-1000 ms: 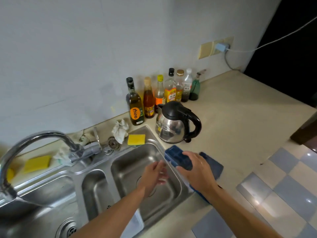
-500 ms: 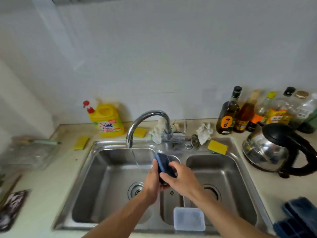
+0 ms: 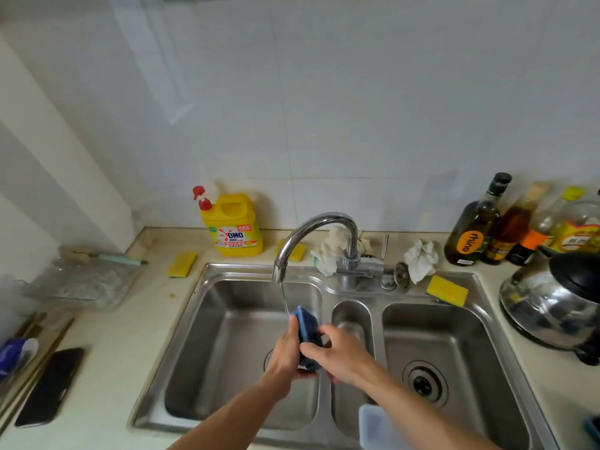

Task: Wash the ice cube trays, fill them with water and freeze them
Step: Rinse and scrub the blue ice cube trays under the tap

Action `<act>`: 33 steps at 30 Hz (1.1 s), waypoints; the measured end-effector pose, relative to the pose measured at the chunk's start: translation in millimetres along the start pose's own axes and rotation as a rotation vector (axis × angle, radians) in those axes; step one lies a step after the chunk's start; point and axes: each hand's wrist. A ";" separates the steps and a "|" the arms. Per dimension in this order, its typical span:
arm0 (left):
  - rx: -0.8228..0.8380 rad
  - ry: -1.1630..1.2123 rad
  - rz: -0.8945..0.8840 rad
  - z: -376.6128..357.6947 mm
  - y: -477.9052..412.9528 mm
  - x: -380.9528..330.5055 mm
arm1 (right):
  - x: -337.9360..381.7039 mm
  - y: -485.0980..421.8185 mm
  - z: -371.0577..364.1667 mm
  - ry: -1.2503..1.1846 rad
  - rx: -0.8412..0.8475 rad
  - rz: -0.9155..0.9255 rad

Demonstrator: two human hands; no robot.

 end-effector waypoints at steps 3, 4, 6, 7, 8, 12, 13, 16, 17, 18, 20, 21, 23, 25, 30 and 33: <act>0.027 -0.134 -0.051 10.5 -19.1 -13.8 | 9.0 -20.0 -3.3 -0.043 -0.031 -0.063; 0.034 -0.163 -0.056 14.5 -26.7 -18.6 | 12.2 -26.9 -6.6 -0.059 -0.049 -0.087; 0.044 -0.213 -0.051 25.6 -40.0 -29.2 | 20.0 -40.9 -17.0 -0.093 -0.086 -0.130; 0.052 -0.244 -0.050 32.0 -46.2 -34.4 | 23.6 -47.8 -22.9 -0.110 -0.099 -0.145; 0.065 -0.272 -0.051 38.4 -53.1 -38.9 | 27.3 -54.8 -28.4 -0.124 -0.106 -0.155; 0.119 -0.322 -0.066 56.6 -77.6 -52.4 | 36.8 -77.6 -43.4 -0.173 -0.160 -0.200; 0.138 -0.342 -0.071 58.8 -82.1 -55.9 | 37.8 -82.5 -46.3 -0.175 -0.181 -0.211; 0.204 -0.445 -0.111 63.6 -99.6 -62.5 | 38.4 -90.3 -49.7 -0.174 -0.236 -0.236; 0.214 -0.490 -0.124 67.1 -106.1 -65.4 | 36.7 -91.0 -47.8 -0.187 -0.257 -0.247; 0.213 -0.529 -0.127 72.8 -112.7 -69.5 | 34.3 -90.8 -43.7 -0.205 -0.283 -0.256; 0.176 -0.541 -0.099 90.3 -127.9 -79.5 | 26.3 -87.4 -29.8 -0.248 -0.343 -0.272; 0.156 -0.522 -0.070 100.4 -136.3 -84.4 | 20.5 -85.5 -21.3 -0.269 -0.374 -0.287; 0.149 -0.474 -0.011 116.6 -148.6 -91.4 | 7.6 -83.2 -5.6 -0.299 -0.398 -0.316; 0.205 -0.458 0.015 119.8 -154.6 -92.8 | -3.7 -83.5 3.7 -0.308 -0.391 -0.345; 0.406 -0.512 -0.018 89.0 -146.5 -74.4 | -13.0 -78.0 1.2 -0.230 -0.344 -0.334; 0.439 -0.403 0.016 72.9 -142.2 -72.2 | -14.8 -64.3 -0.1 -0.177 -0.330 -0.330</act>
Point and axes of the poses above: each hand's wrist, its own y-axis away from the middle knuckle, its own z-axis out of the back of the hand, x = y × z, and after that the axes turned 1 degree about y, right-handed
